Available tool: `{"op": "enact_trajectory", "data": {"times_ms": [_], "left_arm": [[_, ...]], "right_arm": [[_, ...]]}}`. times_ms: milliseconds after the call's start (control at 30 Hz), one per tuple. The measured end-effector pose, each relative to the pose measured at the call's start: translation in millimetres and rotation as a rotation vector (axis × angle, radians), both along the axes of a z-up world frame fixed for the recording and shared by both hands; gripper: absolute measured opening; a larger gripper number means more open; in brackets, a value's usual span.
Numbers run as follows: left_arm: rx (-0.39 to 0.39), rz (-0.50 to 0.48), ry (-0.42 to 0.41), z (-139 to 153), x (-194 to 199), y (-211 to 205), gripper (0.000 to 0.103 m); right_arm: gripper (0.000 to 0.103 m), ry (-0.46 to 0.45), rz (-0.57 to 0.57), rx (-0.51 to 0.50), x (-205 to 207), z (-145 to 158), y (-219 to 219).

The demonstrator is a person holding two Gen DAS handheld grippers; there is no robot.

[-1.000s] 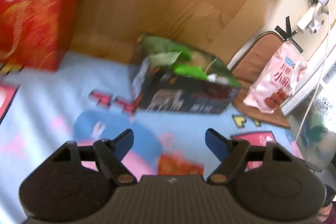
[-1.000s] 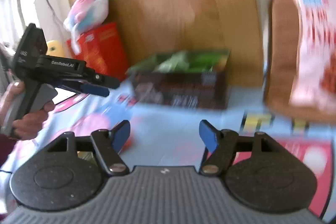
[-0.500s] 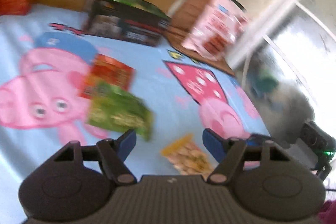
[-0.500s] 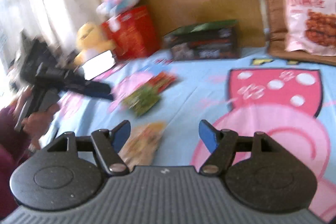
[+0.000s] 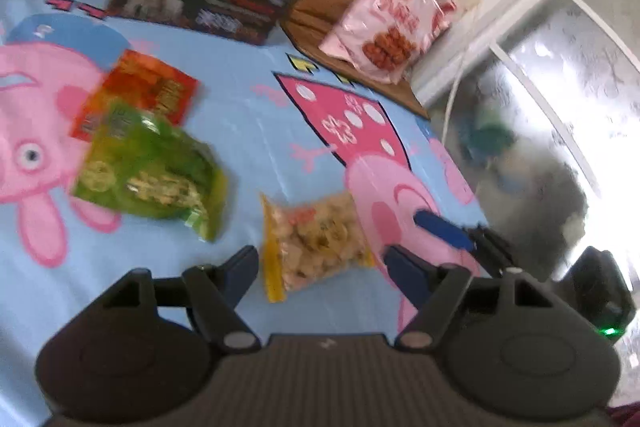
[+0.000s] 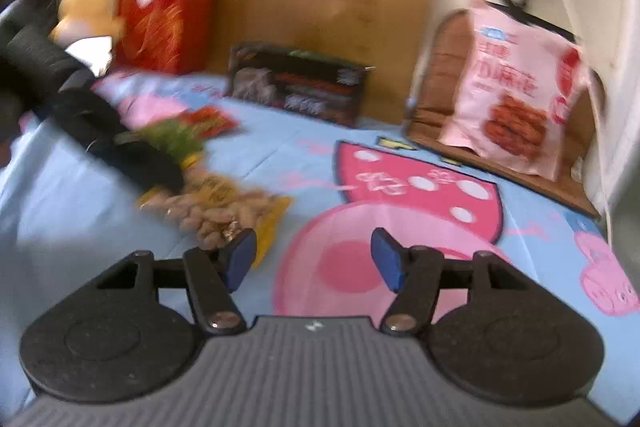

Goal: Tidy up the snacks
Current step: 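Move the left gripper toward the clear peanut bag, then grasp the clear peanut bag with the left gripper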

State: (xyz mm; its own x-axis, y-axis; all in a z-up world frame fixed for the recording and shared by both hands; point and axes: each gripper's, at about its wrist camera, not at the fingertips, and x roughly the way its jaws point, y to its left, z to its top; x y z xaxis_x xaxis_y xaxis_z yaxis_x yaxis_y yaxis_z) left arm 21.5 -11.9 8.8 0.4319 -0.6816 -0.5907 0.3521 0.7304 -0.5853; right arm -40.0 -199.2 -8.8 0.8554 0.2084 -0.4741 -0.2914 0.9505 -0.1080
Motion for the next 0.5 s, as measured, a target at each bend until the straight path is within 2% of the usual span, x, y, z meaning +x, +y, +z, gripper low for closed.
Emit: {"op": "enact_trajectory", "data": {"times_ms": [67,100,233,367,433,467,500], "left_arm": [[-0.014,0.023,0.007,1.7,4.2,6.1,0.073],[-0.025,0.029,0.018,1.8,6.6,7.4,0.073],[-0.016,-0.005,0.031,1.5,11.9,-7.4,0.073],[0.056,-0.027,0.003,-5.1,10.7,-22.4,0.070],[0.061,-0.033,0.001,-5.7,10.6,-24.8,0.061],[0.072,-0.029,-0.005,-5.3,10.3,-26.6,0.057],[0.086,-0.022,-0.010,-4.7,10.0,-27.5,0.052]], "right_arm": [[0.066,0.032,0.049,0.131,1.5,5.4,-13.9],[0.066,0.046,0.073,0.160,2.4,6.1,-16.2],[0.066,0.077,0.126,0.154,7.5,0.0,-9.4],[0.066,0.096,0.180,0.119,2.8,-1.6,4.1],[0.065,0.105,0.201,0.084,4.9,-3.5,9.4],[0.056,0.126,0.213,0.070,8.4,-6.7,12.7],[0.054,0.134,0.220,0.068,11.1,-10.1,14.9]]}}
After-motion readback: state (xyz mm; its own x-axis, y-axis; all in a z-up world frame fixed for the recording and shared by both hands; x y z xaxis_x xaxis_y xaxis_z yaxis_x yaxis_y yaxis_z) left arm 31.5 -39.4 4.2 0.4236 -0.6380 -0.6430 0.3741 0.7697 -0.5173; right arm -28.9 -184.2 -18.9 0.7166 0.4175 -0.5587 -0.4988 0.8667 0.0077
